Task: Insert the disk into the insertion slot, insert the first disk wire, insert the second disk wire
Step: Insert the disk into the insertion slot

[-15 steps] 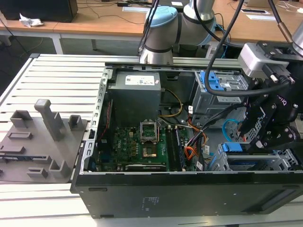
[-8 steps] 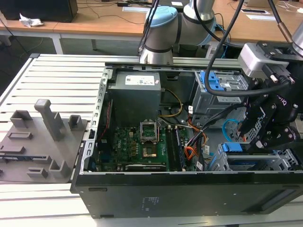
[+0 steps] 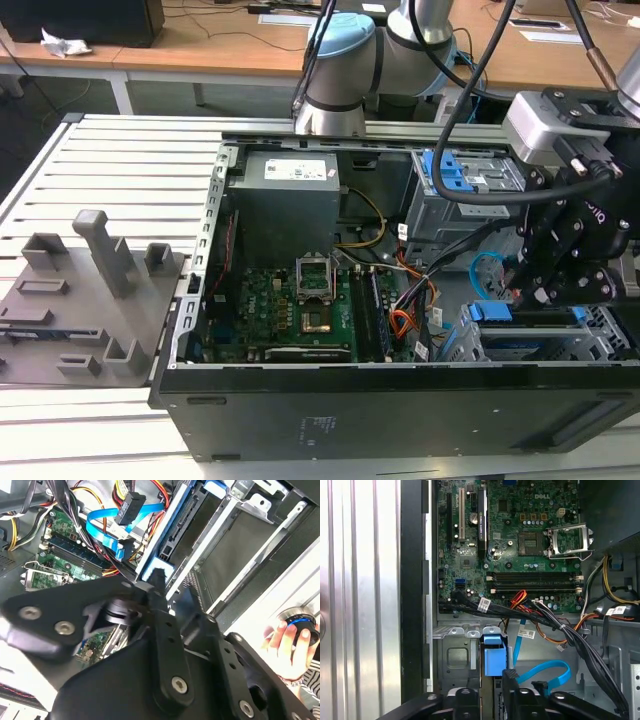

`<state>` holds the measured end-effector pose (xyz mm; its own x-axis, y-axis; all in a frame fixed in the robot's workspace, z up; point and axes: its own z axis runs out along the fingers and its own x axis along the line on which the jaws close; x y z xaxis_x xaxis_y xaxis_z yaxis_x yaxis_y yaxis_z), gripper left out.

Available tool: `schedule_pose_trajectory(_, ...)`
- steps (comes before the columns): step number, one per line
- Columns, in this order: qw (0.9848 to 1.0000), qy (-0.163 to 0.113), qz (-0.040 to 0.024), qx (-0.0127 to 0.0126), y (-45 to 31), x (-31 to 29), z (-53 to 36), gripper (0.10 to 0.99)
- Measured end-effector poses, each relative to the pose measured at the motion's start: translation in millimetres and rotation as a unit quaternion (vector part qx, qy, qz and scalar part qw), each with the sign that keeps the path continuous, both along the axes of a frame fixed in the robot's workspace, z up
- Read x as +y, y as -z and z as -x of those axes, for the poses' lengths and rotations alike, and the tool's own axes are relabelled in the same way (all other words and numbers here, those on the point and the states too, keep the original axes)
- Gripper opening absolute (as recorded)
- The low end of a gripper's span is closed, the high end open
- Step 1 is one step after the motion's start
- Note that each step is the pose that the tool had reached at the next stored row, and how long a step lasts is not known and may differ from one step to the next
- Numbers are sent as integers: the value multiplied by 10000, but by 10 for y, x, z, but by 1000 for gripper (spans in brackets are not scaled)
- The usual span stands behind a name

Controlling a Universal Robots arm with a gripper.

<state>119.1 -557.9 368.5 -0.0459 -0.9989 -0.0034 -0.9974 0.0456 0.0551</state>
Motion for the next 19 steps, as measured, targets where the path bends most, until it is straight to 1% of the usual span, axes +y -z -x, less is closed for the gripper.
schedule_pose_trajectory(1, 10000, 0, 0, 0, 0, 0, 0, 235)
schedule_pose_trajectory(2, 10000, 0, 0, 0, 0, 0, 0, 235)
schedule_pose_trajectory(4, 10000, 0, 0, 0, 1, 0, 0, 106)
schedule_pose_trajectory(13, 10000, 0, 0, 0, 15, 0, 0, 106)
schedule_pose_trajectory(19, 10000, 0, 1, 0, 86, 0, 0, 106)
